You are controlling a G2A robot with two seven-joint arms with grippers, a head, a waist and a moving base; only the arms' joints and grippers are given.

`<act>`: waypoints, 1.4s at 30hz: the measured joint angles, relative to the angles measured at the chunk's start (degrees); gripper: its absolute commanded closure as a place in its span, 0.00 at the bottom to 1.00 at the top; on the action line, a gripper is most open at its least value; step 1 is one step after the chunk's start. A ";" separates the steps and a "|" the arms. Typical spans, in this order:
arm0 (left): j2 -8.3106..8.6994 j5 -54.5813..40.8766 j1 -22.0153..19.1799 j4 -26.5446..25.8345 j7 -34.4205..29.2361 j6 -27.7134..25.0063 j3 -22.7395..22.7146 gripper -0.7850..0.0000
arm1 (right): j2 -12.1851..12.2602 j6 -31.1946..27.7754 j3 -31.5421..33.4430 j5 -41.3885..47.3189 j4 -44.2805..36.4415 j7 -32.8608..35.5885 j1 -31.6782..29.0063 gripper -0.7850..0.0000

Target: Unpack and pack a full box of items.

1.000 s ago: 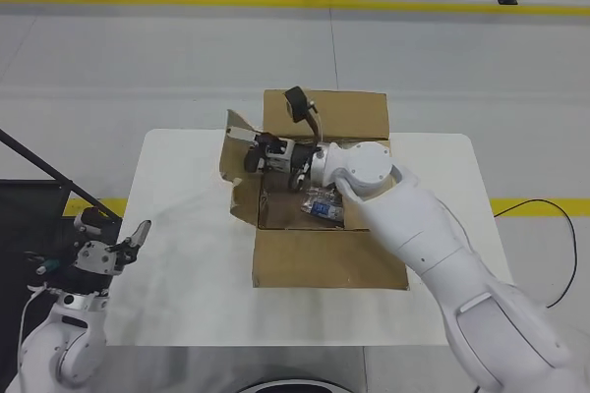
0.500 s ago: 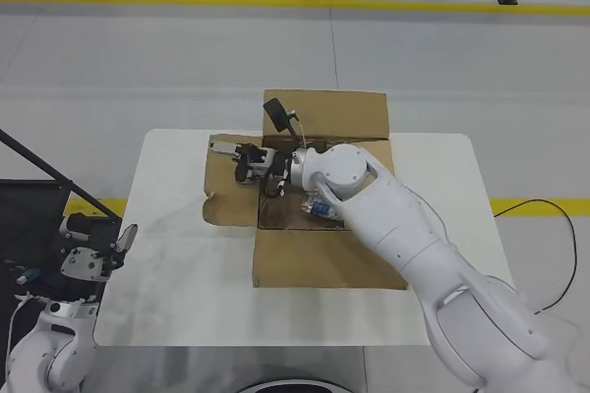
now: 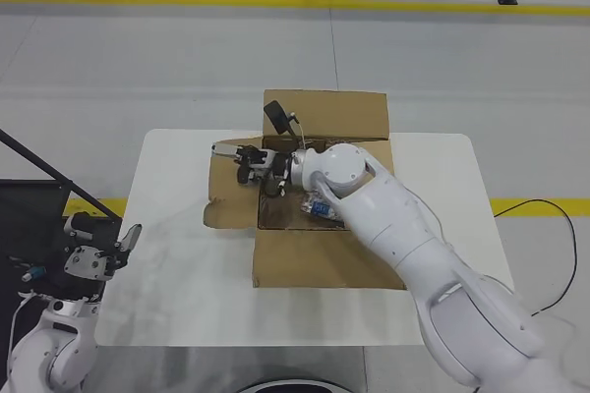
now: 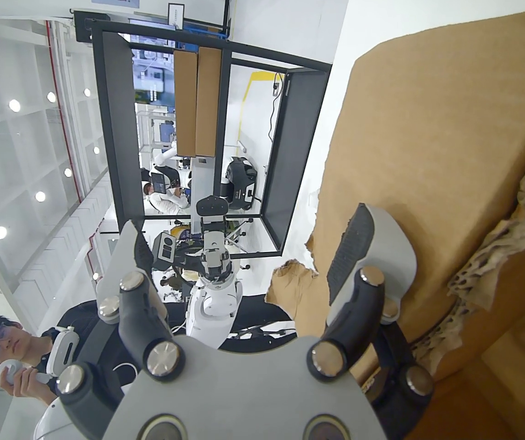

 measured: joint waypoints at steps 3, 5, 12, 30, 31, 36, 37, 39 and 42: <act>0.00 -0.93 0.45 -1.64 0.22 -0.68 -0.93 0.00 | 0.51 -2.90 1.51 0.05 -0.81 2.22 0.00 0.00; 0.03 -0.74 0.86 -3.44 -0.41 -0.32 -1.83 0.00 | 1.14 -4.86 2.57 -0.75 -1.71 3.42 -0.08 0.00; 0.09 1.32 3.18 -15.23 -4.11 0.54 -4.84 0.00 | 6.73 -12.39 10.36 -6.70 -11.38 9.48 -4.75 0.00; 1.68 4.12 -16.92 -26.79 -33.72 -4.23 10.72 0.00 | 21.23 -11.38 53.27 -12.07 -55.95 19.33 -41.45 0.00; 1.69 4.67 -18.67 -26.65 -35.60 -3.98 12.73 0.00 | 21.52 -12.23 54.85 -11.59 -56.02 19.61 -42.55 0.00; 1.22 6.31 -30.50 -22.72 -46.37 -2.54 25.97 0.00 | 23.01 -16.30 62.90 -8.70 -54.30 21.29 -47.56 0.00; 1.01 6.04 -32.72 -21.59 -48.04 -1.95 28.40 0.00 | 23.25 -16.77 64.09 -8.29 -53.76 21.54 -48.22 0.00; 0.42 4.85 -37.76 -18.77 -51.72 -0.41 33.80 0.00 | 23.76 -17.27 66.36 -6.93 -52.36 22.36 -49.38 0.00; -0.22 3.71 -43.77 -15.73 -57.18 0.26 39.89 0.00 | 24.34 -16.57 68.19 -5.61 -49.99 23.53 -49.69 0.00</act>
